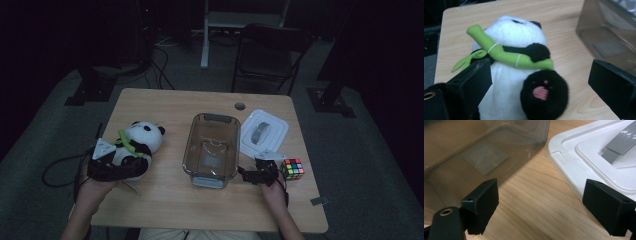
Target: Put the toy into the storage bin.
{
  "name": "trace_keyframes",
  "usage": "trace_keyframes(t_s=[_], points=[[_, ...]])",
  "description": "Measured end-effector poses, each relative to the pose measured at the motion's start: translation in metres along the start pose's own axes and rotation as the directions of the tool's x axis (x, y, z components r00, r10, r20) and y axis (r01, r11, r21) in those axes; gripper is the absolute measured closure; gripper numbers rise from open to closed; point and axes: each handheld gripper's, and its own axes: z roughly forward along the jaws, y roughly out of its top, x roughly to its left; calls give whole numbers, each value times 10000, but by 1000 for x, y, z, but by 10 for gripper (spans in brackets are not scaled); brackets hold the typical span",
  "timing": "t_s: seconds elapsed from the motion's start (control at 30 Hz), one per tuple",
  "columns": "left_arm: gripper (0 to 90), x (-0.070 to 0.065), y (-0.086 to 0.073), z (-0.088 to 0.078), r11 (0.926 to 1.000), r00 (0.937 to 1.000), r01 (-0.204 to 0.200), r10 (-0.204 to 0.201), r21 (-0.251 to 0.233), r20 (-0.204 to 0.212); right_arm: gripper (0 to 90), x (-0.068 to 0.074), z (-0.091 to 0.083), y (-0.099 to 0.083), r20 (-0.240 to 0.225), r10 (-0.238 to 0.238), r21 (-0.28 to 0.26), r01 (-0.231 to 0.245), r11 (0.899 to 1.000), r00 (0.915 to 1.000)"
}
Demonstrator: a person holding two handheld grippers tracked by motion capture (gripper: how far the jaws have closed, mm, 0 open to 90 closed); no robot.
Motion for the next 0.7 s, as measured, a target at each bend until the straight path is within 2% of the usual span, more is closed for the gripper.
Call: trace_keyframes(t_s=[0.1,0.17,0.23,0.27,0.33,0.37,0.53,0.63,0.7], points=[[57,4,0,7,9999,9999,137,-137,60,14,134,0,1,0,-33,37,38,-37,10000,10000],[58,10,1,13,9994,9994,325,-324,75,-151,134,0,1,-1,-35,37,48,-37,10000,10000],[58,12,1,14,9993,9991,334,-330,136,-277,135,0,1,-1,-42,32,66,-31,10000,10000],[58,17,2,17,9987,9987,490,-487,133,-161,135,-1,1,-1,-45,34,65,-34,10000,10000],[58,19,2,19,9984,9982,543,-539,146,-268,136,-1,1,-1,-82,71,61,-70,10000,9999],[58,22,4,21,9981,9972,610,-604,115,-438,136,-2,1,-2,-101,81,87,-80,9999,9999],[60,38,19,35,9957,9943,920,-912,129,-549,136,0,4,-1,-174,76,185,-72,9998,9998],[129,43,24,39,9951,9926,988,-983,27,-719,136,0,4,-1,-186,59,174,-56,9998,9998],[135,47,27,44,9935,9910,1127,-1114,134,-738,136,-1,3,-1,-193,97,164,-94,9998,9998]])
